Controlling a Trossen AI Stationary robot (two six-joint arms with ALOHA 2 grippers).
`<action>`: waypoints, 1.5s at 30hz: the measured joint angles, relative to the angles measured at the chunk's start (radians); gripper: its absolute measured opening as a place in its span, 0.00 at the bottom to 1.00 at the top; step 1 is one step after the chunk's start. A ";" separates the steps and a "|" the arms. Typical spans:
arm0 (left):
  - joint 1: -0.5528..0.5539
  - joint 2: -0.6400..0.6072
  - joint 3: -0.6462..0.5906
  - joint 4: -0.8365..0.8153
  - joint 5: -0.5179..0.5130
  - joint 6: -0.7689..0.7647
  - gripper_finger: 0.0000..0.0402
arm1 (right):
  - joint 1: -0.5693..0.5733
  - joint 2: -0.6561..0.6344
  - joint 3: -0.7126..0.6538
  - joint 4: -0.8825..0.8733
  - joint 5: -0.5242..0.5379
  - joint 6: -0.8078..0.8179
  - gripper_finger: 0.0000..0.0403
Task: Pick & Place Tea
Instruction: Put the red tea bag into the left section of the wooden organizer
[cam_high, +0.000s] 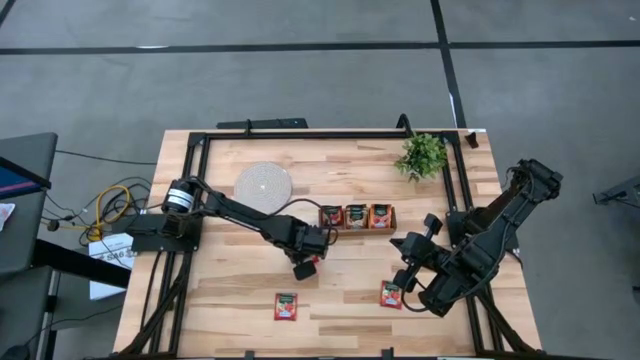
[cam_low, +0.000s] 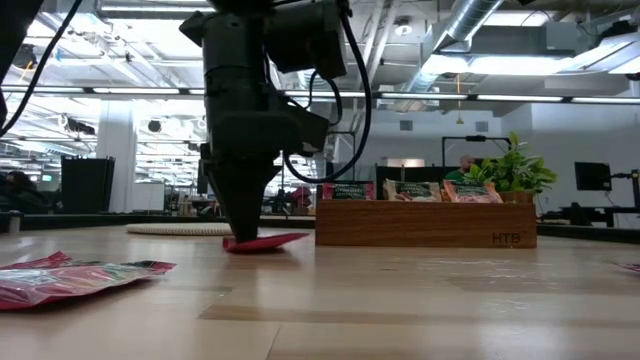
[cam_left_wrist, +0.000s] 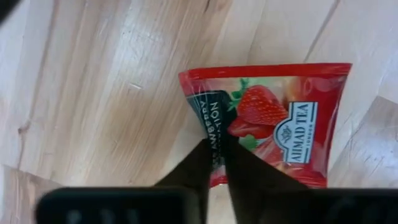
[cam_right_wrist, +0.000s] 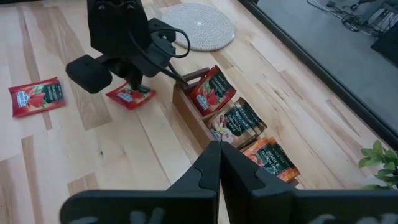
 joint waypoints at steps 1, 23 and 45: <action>-0.001 -0.002 0.000 -0.002 -0.006 -0.001 0.05 | 0.000 0.000 0.000 0.000 0.000 0.000 0.00; -0.001 -0.192 -0.005 -0.091 -0.141 -0.004 0.00 | 0.000 0.000 0.000 0.006 0.000 -0.001 0.00; -0.060 -0.142 0.170 0.130 -0.940 0.667 0.00 | -0.039 0.000 0.000 0.010 0.001 -0.002 0.00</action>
